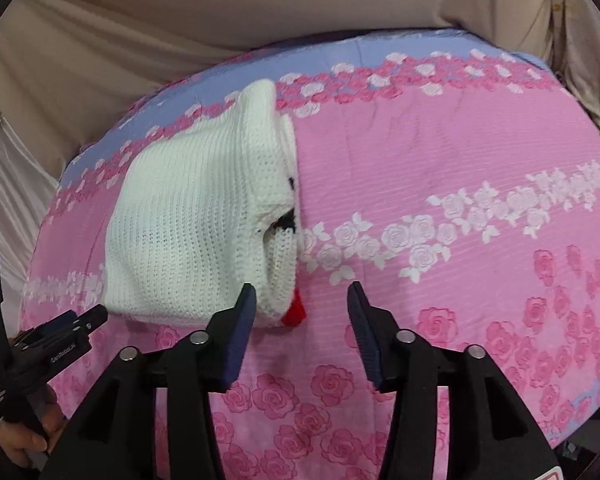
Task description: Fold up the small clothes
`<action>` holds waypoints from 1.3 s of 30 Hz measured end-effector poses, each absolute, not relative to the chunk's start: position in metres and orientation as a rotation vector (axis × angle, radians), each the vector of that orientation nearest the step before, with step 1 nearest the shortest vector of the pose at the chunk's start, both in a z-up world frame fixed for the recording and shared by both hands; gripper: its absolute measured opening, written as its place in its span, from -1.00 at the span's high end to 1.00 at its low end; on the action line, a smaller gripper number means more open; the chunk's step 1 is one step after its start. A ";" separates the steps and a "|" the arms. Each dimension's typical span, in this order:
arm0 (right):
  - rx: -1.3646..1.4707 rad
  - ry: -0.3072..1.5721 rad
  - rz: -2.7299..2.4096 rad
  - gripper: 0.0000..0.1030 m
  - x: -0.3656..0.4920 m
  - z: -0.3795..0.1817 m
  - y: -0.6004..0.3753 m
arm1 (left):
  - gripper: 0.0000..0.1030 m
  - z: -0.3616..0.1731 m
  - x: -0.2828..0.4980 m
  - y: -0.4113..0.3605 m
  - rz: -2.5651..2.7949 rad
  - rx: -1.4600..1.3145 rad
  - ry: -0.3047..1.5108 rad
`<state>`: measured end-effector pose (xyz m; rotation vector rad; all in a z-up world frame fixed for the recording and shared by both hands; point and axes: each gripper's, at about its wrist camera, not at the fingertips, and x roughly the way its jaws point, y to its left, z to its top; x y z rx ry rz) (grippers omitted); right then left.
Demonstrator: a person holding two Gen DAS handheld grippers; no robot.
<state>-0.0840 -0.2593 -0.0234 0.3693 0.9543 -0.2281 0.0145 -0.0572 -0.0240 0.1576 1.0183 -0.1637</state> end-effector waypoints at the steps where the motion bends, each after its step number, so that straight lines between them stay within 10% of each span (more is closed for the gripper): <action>1: 0.365 0.932 -0.262 -0.22 -0.089 -0.017 -0.259 | -0.74 -0.019 0.009 -0.062 -0.165 0.167 0.991; 39: 0.225 0.892 -0.281 -0.42 -0.150 -0.006 -0.189 | -0.76 -0.002 -0.061 -0.074 -0.141 0.184 0.900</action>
